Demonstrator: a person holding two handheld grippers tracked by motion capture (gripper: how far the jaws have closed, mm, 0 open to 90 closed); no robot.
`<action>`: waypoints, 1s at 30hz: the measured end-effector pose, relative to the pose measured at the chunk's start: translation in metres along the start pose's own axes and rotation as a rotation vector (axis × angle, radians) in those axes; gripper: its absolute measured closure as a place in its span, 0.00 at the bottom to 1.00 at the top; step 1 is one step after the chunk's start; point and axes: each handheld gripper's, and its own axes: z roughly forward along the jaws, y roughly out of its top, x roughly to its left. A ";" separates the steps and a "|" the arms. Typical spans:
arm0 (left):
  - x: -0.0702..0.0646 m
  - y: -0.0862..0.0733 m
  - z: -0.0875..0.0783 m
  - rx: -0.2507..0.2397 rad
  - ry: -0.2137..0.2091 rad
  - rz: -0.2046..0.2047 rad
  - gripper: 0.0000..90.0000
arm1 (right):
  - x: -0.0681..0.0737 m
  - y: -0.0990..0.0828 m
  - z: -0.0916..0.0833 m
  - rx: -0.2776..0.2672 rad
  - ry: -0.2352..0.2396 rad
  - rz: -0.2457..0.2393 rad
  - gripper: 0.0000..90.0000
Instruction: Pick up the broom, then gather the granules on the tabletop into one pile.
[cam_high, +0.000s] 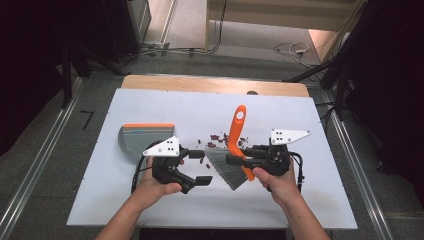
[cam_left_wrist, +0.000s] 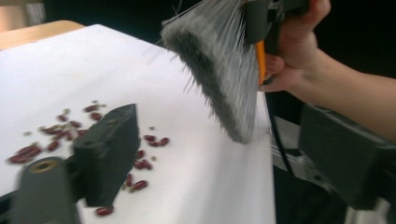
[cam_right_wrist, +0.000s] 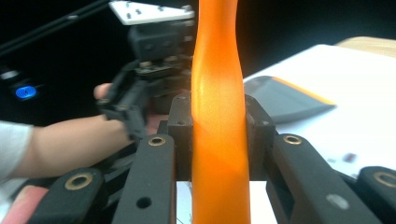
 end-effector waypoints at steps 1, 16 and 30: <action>0.000 0.000 0.000 0.000 0.000 0.000 0.11 | -0.001 0.000 -0.002 0.000 -0.021 0.005 0.76; 0.016 -0.007 -0.025 -0.051 0.146 -0.041 0.01 | -0.018 -0.004 -0.021 0.046 -0.363 0.018 0.76; 0.016 -0.009 -0.043 -0.060 0.238 -0.051 0.01 | -0.033 -0.009 -0.032 0.113 -0.570 0.005 0.76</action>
